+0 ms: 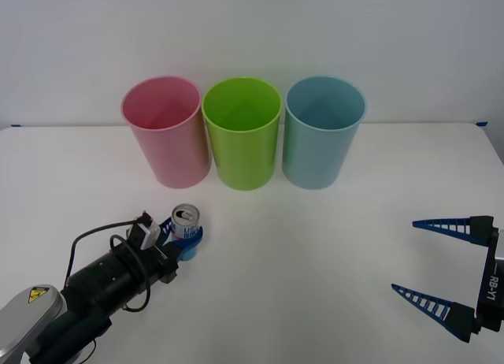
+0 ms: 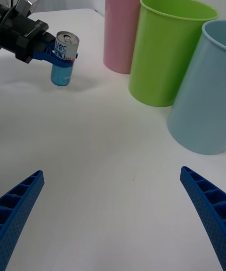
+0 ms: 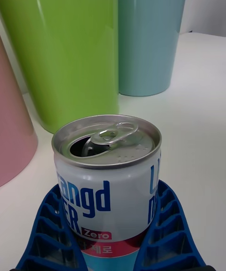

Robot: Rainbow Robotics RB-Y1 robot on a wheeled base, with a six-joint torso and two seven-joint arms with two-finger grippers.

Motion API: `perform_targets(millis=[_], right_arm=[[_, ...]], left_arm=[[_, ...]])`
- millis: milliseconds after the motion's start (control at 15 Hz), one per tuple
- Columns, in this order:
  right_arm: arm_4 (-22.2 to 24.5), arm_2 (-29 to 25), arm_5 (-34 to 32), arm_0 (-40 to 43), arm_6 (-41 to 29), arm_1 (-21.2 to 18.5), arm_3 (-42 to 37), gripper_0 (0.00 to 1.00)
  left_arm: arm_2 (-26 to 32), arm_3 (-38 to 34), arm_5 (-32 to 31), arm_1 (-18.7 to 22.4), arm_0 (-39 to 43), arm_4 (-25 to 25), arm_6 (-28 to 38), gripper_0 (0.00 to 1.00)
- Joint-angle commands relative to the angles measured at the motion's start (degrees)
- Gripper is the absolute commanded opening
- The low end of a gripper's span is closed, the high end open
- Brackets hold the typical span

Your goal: Put cans in the blue bin and PET bottles in the pink bin and trash in the green bin.

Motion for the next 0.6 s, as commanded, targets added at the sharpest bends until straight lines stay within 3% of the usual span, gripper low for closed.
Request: perform_targets(millis=[67,133,400,600], right_arm=[[0.0,0.0,0.0,0.0,0.0,0.0,0.0,1.0],[0.0,0.0,0.0,0.0,0.0,0.0,0.0,1.0],[0.0,0.0,0.0,0.0,0.0,0.0,0.0,1.0],[0.0,0.0,0.0,0.0,0.0,0.0,0.0,1.0]], left_arm=[[0.89,-1.73,-0.61,0.0,1.08,-0.69,0.42,0.04],[1.59,-2.87,-0.52,0.0,1.96,-1.39,0.95,0.0],[3.26,-8.59,-1.22,1.06,5.65,-3.41,3.33,0.0],[3.61,-13.16,-6.5,1.76,7.32,-7.01,11.76,0.0]])
